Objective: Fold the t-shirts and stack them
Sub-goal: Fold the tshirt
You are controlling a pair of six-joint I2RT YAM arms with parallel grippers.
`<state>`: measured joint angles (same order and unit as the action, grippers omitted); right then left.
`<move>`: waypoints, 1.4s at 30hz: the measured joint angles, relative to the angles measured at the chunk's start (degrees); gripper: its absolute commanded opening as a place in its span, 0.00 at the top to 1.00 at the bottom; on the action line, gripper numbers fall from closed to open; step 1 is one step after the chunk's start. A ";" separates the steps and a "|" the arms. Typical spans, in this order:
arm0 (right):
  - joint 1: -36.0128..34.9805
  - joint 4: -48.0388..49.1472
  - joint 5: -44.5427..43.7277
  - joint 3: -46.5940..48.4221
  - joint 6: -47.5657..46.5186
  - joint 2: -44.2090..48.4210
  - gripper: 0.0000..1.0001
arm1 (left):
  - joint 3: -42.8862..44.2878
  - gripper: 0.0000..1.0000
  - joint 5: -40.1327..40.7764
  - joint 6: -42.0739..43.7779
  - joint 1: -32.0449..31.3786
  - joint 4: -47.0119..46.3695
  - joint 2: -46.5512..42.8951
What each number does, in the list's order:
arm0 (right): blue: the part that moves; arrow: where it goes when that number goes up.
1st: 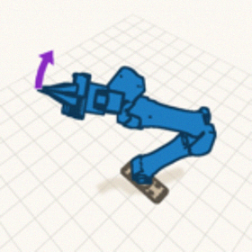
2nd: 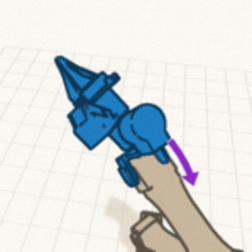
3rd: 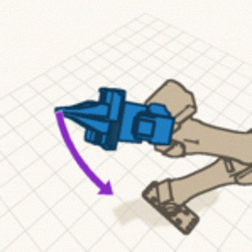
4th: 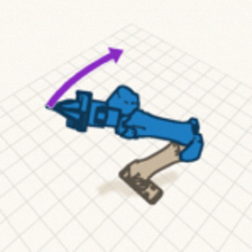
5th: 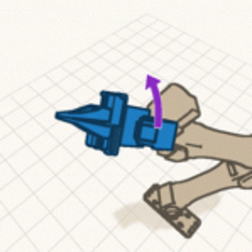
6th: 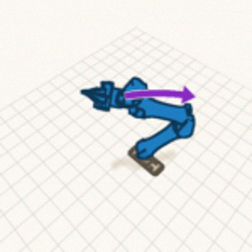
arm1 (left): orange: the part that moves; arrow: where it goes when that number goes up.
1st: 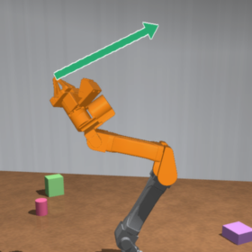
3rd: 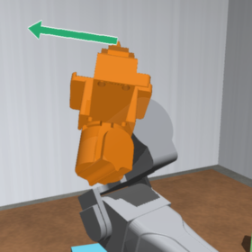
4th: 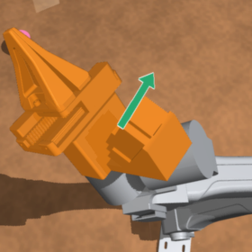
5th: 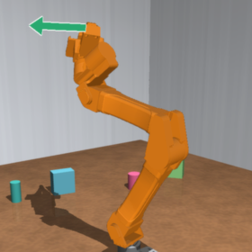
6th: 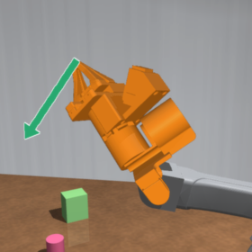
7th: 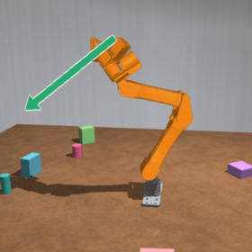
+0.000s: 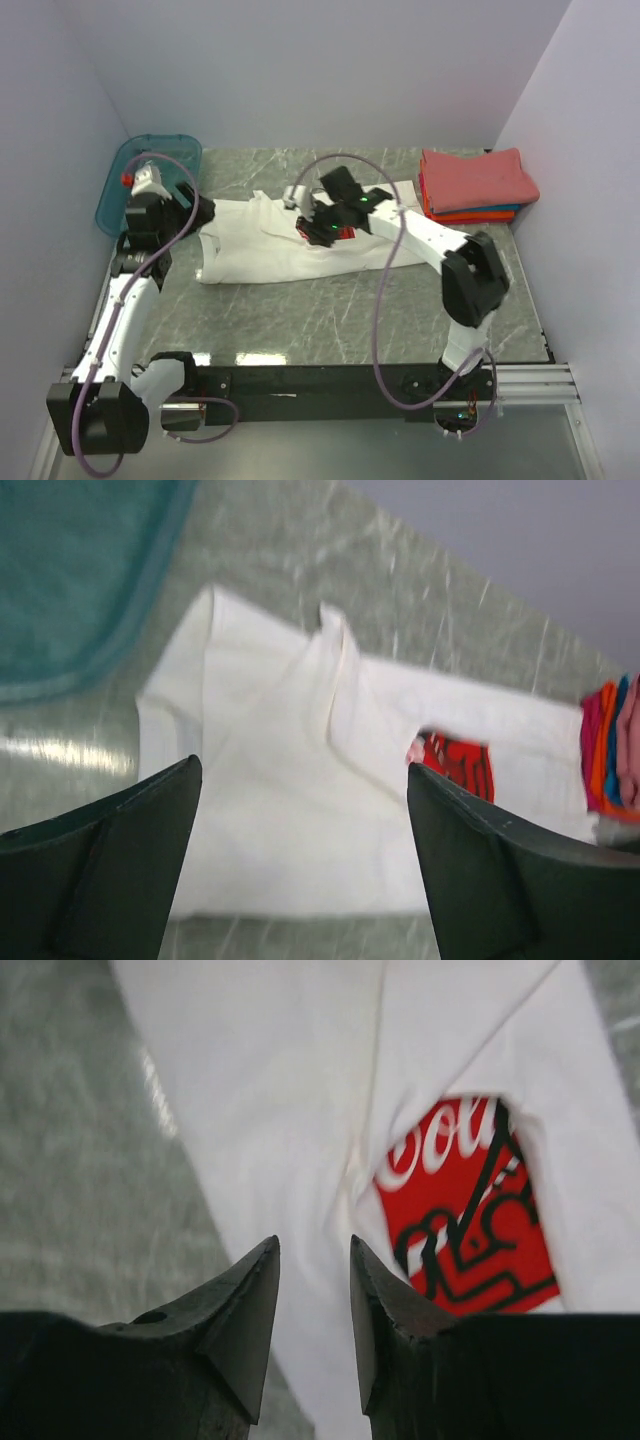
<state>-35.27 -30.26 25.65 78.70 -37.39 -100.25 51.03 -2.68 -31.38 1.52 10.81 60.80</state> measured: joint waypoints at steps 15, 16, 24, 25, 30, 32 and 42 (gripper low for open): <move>-14.36 2.25 -22.84 38.27 24.96 -35.26 0.59 | -10.54 0.14 3.87 -3.52 0.28 13.07 -16.20; -14.75 2.40 -23.74 39.12 25.33 -36.02 0.59 | -10.54 0.14 4.09 -3.37 0.28 13.22 -16.72; -16.35 3.67 -32.61 45.20 27.04 -40.41 0.59 | -10.54 0.15 4.04 -3.13 0.28 14.03 -16.65; -16.35 3.65 -33.42 45.62 27.06 -40.74 0.59 | -10.54 0.15 4.02 -3.13 0.28 14.03 -16.63; -16.33 3.69 -35.17 46.99 27.08 -42.42 0.59 | -10.54 0.15 3.98 -2.75 0.28 13.99 -16.04; -16.35 3.63 -35.36 46.99 27.08 -42.97 0.59 | -10.54 0.15 3.98 -2.73 0.28 13.99 -15.93; -16.35 3.63 -37.40 46.99 27.06 -44.02 0.87 | -10.54 0.15 3.85 -2.73 0.28 13.97 -15.93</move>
<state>-51.62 -26.63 -11.75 125.69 -10.33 -144.27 40.49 1.17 -34.11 1.80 24.77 44.86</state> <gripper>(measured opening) 0.208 0.852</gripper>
